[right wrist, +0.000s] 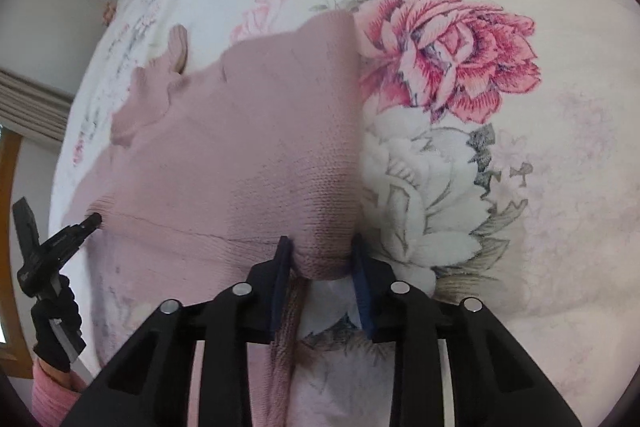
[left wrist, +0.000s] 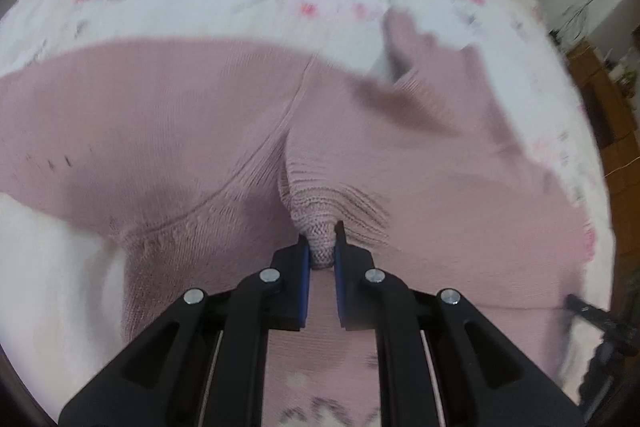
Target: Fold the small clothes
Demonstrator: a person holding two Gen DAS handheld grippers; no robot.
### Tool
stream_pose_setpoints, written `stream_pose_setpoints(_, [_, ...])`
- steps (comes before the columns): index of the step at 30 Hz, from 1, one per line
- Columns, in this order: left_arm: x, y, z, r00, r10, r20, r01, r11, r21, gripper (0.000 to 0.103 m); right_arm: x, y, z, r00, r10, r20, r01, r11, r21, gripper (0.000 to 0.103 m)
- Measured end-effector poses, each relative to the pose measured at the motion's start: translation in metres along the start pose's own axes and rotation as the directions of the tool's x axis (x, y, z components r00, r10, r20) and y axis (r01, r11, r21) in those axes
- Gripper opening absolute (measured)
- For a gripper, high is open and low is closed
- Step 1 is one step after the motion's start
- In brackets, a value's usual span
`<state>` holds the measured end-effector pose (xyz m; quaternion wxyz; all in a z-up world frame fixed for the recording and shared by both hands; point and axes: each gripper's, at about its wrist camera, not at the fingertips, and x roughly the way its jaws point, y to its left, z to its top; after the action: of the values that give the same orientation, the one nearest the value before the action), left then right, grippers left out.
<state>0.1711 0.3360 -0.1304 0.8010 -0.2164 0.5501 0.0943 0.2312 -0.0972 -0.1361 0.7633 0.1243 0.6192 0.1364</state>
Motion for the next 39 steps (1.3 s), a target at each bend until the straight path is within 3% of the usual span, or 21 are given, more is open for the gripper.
stream_pose_setpoints(5, [0.011,0.007,-0.001,1.0,0.006,-0.021,-0.005,1.0,0.009,0.016,0.0,0.002,0.0,1.0,-0.017,-0.013,0.017,1.0,-0.007,0.032])
stream_pose_setpoints(6, [0.004,0.009,0.0,1.0,0.005,-0.018,-0.005,1.0,0.003,0.021,-0.005,0.006,0.0,0.999,-0.036,-0.007,0.036,0.999,-0.019,0.034])
stream_pose_setpoints(9, [-0.022,0.012,0.004,0.998,0.029,0.046,-0.03,1.0,0.008,0.024,-0.038,0.025,-0.002,0.986,-0.13,0.104,0.138,0.987,-0.079,0.039])
stream_pose_setpoints(12, [-0.044,0.002,0.005,0.995,0.001,0.098,-0.004,0.999,0.034,0.027,-0.063,0.048,-0.003,0.983,-0.079,0.163,0.099,0.988,-0.119,0.041])
stream_pose_setpoints(16, [-0.041,-0.026,0.003,0.995,-0.078,0.069,0.073,0.994,0.076,0.031,-0.044,0.085,-0.003,0.997,-0.021,0.077,0.035,0.981,-0.19,0.042])
stream_pose_setpoints(21, [0.0,-0.04,-0.009,0.998,-0.052,-0.019,0.053,0.993,0.105,0.031,0.006,0.089,-0.003,0.998,-0.054,-0.018,0.05,0.983,-0.176,0.042])
stream_pose_setpoints(25, [0.022,-0.032,-0.014,0.998,-0.046,-0.038,0.05,0.992,0.113,0.031,0.03,0.081,-0.007,0.996,-0.078,-0.054,0.068,0.985,-0.16,0.042])
stream_pose_setpoints(31, [0.013,-0.024,-0.01,0.995,-0.081,-0.062,0.084,0.994,0.063,0.031,0.028,0.083,-0.007,0.995,-0.089,-0.049,0.08,0.985,-0.152,0.042])
stream_pose_setpoints(32, [0.002,-0.019,-0.01,0.994,-0.094,-0.052,0.096,0.994,0.044,0.033,0.02,0.089,-0.01,0.996,-0.083,-0.033,0.077,0.984,-0.16,0.043])
stream_pose_setpoints(34, [-0.018,-0.005,-0.011,0.993,-0.114,-0.01,0.115,0.993,0.032,0.056,0.003,0.102,-0.015,0.999,-0.043,-0.005,0.042,0.982,-0.185,0.048])
stream_pose_setpoints(35, [-0.034,0.009,-0.013,0.994,-0.105,0.024,0.104,0.994,0.023,0.061,-0.001,0.106,-0.019,0.999,-0.032,0.003,0.032,0.981,-0.192,0.054])
stream_pose_setpoints(39, [-0.069,0.065,-0.02,0.995,-0.068,0.073,0.071,0.997,-0.038,0.064,-0.005,0.128,-0.029,0.999,0.028,-0.025,-0.033,0.976,-0.216,0.056])
